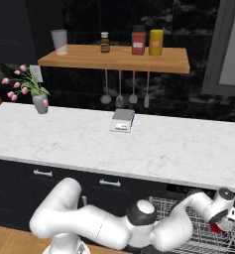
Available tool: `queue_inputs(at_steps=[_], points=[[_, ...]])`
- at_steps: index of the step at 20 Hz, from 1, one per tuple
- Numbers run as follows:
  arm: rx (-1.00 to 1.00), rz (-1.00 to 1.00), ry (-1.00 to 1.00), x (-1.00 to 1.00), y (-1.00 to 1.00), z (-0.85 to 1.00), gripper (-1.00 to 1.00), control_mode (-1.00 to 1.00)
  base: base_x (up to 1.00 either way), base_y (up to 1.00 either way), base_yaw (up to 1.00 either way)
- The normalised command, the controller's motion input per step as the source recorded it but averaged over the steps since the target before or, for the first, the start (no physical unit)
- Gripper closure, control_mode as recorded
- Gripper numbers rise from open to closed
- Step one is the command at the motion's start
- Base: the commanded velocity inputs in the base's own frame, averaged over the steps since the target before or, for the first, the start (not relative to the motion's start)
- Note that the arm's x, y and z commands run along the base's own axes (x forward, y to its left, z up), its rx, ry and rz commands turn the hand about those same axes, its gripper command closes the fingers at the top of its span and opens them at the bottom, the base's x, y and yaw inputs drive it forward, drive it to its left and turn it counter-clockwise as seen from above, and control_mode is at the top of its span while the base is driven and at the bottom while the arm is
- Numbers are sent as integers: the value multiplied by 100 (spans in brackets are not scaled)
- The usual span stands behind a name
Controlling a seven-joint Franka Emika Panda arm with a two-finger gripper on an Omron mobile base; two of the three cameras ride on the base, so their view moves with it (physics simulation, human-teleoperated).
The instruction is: Pick up the cup and bowl from the counter, place them in the dishwasher, and close the dishwasher door.
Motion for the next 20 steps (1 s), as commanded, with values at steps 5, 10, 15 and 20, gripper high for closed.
queue_inputs(at_steps=[5,10,15,20], points=[[5,-18,-15,1,-27,-80,100,-100,0,0,0],[4,-4,-6,-1,-3,-52,100,-100,0,0,0],[3,-1,0,-3,0,-37,-100,-100,0,0,0],[1,0,0,-1,0,-10,-100,-100,0,0,0]])
